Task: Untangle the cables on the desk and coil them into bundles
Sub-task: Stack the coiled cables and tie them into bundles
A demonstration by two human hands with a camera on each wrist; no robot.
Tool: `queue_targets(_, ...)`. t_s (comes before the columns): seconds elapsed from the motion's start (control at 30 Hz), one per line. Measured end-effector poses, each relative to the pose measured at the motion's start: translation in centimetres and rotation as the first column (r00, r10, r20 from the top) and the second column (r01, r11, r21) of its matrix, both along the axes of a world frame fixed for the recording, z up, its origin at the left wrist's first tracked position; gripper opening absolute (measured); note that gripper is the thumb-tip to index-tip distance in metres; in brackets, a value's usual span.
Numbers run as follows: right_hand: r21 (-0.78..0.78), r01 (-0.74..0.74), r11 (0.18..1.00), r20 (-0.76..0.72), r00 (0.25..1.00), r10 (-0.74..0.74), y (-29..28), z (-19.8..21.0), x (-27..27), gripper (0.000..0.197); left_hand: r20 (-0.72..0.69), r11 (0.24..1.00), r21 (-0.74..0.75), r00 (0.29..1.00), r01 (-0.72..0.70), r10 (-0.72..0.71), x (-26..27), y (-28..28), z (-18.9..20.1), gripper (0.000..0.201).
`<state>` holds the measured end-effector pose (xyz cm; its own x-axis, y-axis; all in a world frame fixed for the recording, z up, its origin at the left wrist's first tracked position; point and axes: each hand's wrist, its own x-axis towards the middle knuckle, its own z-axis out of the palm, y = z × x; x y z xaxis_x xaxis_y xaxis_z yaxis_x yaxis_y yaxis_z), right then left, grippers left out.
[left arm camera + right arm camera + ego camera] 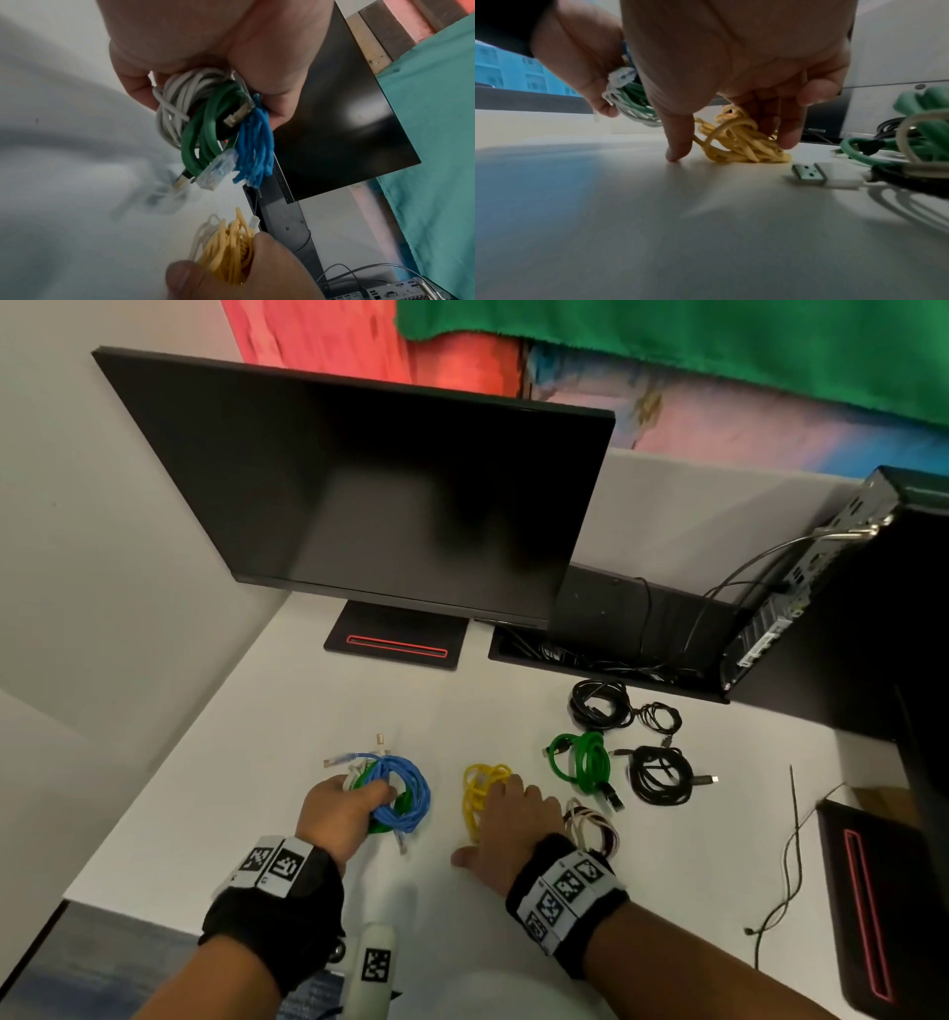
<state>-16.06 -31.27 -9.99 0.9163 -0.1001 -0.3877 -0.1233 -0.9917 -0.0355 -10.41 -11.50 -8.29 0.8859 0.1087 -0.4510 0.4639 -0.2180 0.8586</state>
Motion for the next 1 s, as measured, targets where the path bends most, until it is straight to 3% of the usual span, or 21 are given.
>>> queue_targets(0.2,0.013,0.027,1.0,0.042,0.999,-0.027,-0.1,0.3,1.8,0.058,-0.006,1.0,-0.025,1.0,0.008,-0.009,-0.1,-0.1,0.5,0.035)
queue_targets(0.3,0.303,0.137,0.943,0.043,0.987,-0.157,-1.5,2.1,2.4,0.035,-0.016,0.999,-0.037,1.0,0.01,-0.011,0.2,0.3,0.7,0.033)
queue_targets(0.33,0.488,0.185,0.853,0.023,0.974,-0.224,-2.1,2.7,2.5,0.024,-0.017,0.999,-0.038,1.0,0.009,-0.01,0.4,0.5,0.8,0.033)
queue_targets(0.37,0.675,0.219,0.704,-0.013,0.958,-0.286,-2.7,3.3,2.5,0.017,-0.017,0.999,-0.039,1.0,0.01,-0.011,0.5,0.6,0.8,0.032)
queue_targets(0.4,0.824,0.237,0.514,-0.057,0.938,-0.341,-2.9,3.9,2.4,0.013,-0.017,0.999,-0.04,1.0,0.018,-0.018,0.6,0.7,0.9,0.031)
queue_targets(0.47,0.957,0.245,0.154,-0.167,0.903,-0.396,-2.7,4.7,2.3,0.006,-0.014,0.998,-0.049,0.999,0.037,-0.037,0.8,0.5,1.2,0.027)
queue_targets(0.5,0.97,0.242,0.036,-0.208,0.894,-0.397,-2.4,4.9,2.4,0.005,-0.011,0.997,-0.063,0.999,0.046,-0.047,0.9,0.2,1.4,0.025)
queue_targets(0.57,0.969,0.24,-0.051,-0.242,0.895,-0.375,-1.3,5.2,2.6,0.018,-0.006,0.991,-0.101,0.996,0.087,-0.088,0.9,-0.5,2.0,0.023)
queue_targets(0.63,0.973,0.228,-0.041,-0.228,0.907,-0.354,-0.6,5.3,3.2,0.028,-0.001,0.978,-0.165,0.992,0.126,-0.128,0.9,-1.2,2.7,0.013)
queue_targets(0.73,0.983,0.18,0.023,-0.161,0.925,-0.344,-0.6,5.8,3.8,0.022,0.007,0.959,-0.229,0.986,0.165,-0.168,1.1,-1.5,3.5,0.01)
queue_targets(0.9,0.934,0.018,0.356,0.093,0.952,-0.292,-0.4,6.3,3.9,0.028,-0.032,0.924,-0.319,0.972,0.21,-0.232,1.6,-0.9,4.0,0.039)
queue_targets(1.0,0.895,-0.007,0.446,0.16,0.939,-0.304,0.3,6.7,4.2,0.021,-0.076,0.908,-0.375,0.97,0.188,-0.233,1.6,-0.8,3.9,0.053)
